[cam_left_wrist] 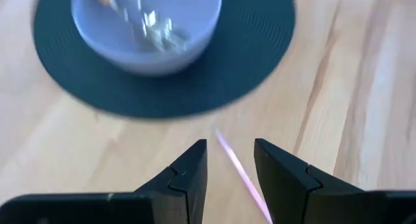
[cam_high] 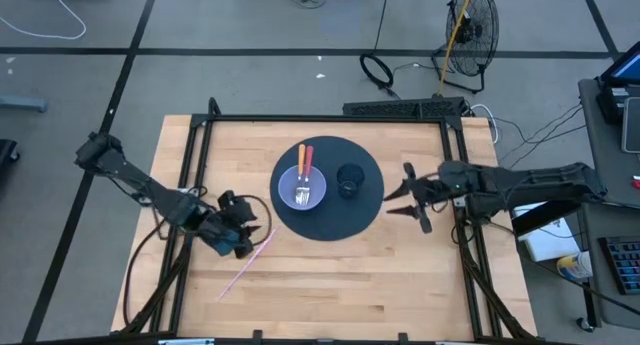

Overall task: Pick & Place Utensil
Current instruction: Put the pink straw into the blue cup on the mat

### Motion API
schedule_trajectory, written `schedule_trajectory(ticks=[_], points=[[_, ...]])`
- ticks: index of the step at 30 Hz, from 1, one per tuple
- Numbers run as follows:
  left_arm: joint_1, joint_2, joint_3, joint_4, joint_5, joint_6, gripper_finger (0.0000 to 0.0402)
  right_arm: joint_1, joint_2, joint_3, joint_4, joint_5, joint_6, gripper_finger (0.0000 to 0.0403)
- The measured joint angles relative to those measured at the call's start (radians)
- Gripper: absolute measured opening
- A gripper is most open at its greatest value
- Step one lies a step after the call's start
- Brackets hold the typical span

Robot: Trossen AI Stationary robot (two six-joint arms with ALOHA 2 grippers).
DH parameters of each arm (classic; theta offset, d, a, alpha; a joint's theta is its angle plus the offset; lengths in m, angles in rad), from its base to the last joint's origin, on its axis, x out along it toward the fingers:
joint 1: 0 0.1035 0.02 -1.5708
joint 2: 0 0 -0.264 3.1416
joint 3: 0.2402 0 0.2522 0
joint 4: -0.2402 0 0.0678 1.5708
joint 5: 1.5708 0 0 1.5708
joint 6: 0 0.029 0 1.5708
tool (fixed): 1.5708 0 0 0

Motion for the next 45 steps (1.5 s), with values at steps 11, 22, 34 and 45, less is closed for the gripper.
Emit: schedule_trajectory(ticks=[11,22,34,45], points=[[0.059,0.228,0.000,-0.001,0.256,-0.199,0.0134,0.218,-0.065,-0.189,0.365,-0.001,0.006,0.0145],[0.022,0.331,0.000,0.051,0.404,-0.343,0.0134,0.354,-0.065,-0.192,0.385,0.086,-0.027,0.0139],[-0.040,0.344,0.000,0.071,0.402,-0.431,0.0134,0.391,-0.065,-0.192,0.385,0.110,-0.047,0.0135],[-0.060,0.465,0.005,0.115,0.464,-0.404,0.0134,0.391,-0.064,-0.191,0.386,0.109,-0.057,0.0134]])
